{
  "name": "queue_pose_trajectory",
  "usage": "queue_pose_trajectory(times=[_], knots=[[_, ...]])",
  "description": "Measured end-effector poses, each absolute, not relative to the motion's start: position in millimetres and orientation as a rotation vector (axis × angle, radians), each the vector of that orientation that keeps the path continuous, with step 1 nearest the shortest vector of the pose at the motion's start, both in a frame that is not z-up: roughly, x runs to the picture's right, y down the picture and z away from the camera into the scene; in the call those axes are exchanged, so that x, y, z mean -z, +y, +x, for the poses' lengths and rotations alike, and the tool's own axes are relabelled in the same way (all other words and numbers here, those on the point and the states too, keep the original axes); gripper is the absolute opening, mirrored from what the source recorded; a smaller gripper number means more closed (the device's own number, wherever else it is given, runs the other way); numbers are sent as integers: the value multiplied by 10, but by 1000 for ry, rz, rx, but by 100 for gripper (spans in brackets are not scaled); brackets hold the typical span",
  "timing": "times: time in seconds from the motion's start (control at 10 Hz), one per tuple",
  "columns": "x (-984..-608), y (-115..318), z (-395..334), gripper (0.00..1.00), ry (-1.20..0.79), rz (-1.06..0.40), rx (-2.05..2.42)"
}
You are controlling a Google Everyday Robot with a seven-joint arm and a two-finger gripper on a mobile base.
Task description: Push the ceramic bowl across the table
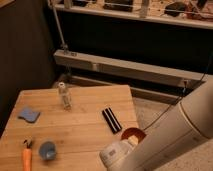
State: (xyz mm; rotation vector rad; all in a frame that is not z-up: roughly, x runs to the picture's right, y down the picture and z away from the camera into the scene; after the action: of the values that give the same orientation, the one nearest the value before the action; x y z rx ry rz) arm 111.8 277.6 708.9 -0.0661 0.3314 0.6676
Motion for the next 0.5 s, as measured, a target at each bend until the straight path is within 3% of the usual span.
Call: queue_pose_trajectory(times=[0.5], knots=[[-7284,2303,1660,65,341,70,-694]])
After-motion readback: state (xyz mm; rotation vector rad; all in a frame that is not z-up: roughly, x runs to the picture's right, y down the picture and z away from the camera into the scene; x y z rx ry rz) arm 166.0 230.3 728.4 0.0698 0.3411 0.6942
